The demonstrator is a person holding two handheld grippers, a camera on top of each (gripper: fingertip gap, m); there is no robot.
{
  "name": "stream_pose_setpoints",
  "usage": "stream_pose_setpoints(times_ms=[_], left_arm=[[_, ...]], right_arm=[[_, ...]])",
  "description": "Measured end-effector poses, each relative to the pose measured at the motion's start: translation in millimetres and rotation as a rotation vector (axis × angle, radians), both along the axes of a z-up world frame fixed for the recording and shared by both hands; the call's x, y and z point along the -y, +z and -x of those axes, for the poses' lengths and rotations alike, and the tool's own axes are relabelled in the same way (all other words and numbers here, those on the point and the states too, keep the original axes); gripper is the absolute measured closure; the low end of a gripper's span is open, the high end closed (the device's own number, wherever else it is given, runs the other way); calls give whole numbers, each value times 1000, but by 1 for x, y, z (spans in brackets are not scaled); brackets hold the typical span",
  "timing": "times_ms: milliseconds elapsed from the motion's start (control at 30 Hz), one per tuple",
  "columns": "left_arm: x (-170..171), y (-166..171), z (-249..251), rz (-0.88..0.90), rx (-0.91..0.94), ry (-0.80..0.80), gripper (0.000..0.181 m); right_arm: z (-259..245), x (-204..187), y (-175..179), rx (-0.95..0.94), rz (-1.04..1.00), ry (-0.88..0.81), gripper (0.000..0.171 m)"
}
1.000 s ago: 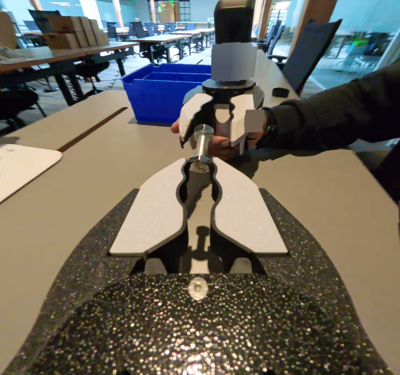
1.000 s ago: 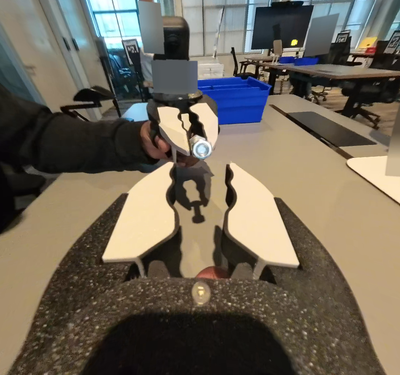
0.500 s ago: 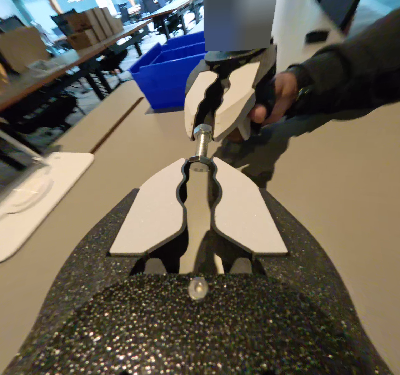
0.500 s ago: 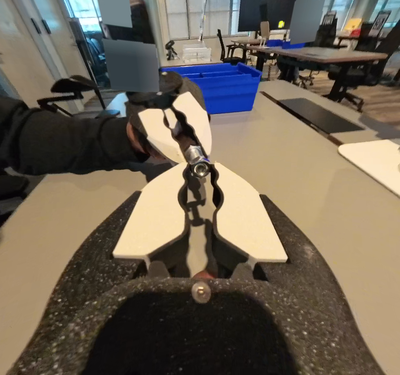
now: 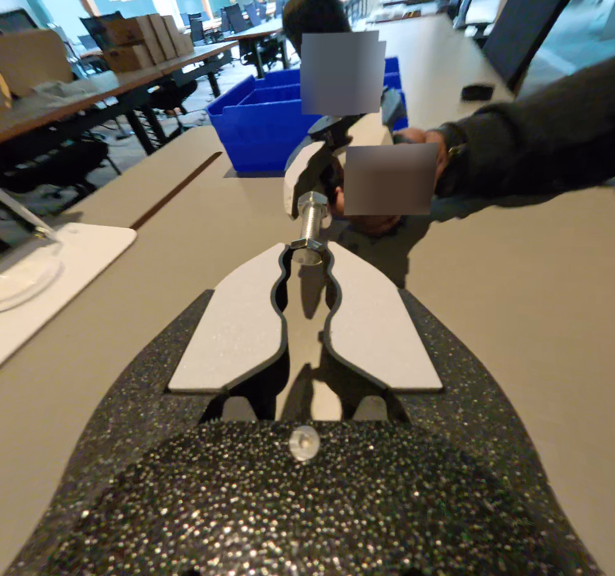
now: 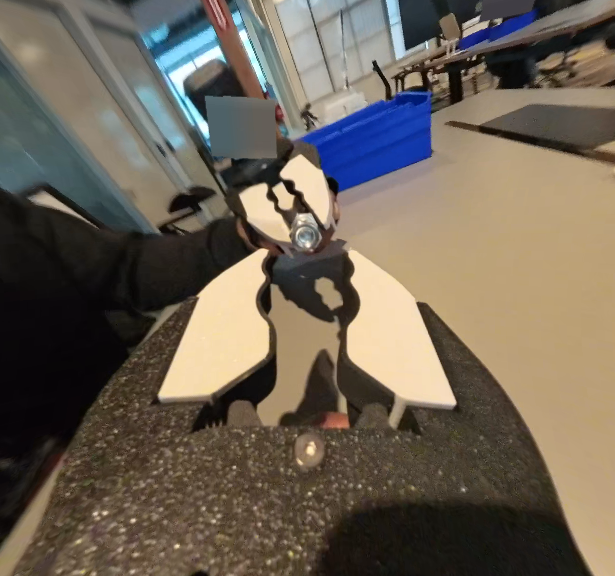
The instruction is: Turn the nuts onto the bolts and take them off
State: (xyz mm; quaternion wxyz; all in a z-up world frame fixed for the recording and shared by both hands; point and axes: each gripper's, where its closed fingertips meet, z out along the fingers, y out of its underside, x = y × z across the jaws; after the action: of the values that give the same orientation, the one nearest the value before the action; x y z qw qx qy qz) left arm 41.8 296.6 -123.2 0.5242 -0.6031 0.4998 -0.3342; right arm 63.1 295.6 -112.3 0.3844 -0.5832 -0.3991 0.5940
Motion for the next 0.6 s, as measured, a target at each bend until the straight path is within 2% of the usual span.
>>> stream_pose_setpoints(times_ms=[133, 367, 467, 600], left_arm=[[5, -2, -1, 138, 55, -66, 164], [13, -9, -7, 213, 44, -126, 164], [11, -11, -8, 145, -3, -96, 164], [1, -12, -6, -166, -170, 35, 164]], right_arm=[[2, 2, -5, 64, -192, -40, 130], [4, 9, 0, 73, -310, -47, 140], [8, 10, -6, 110, -272, -40, 154], [9, 3, -9, 96, -39, -39, 154]])
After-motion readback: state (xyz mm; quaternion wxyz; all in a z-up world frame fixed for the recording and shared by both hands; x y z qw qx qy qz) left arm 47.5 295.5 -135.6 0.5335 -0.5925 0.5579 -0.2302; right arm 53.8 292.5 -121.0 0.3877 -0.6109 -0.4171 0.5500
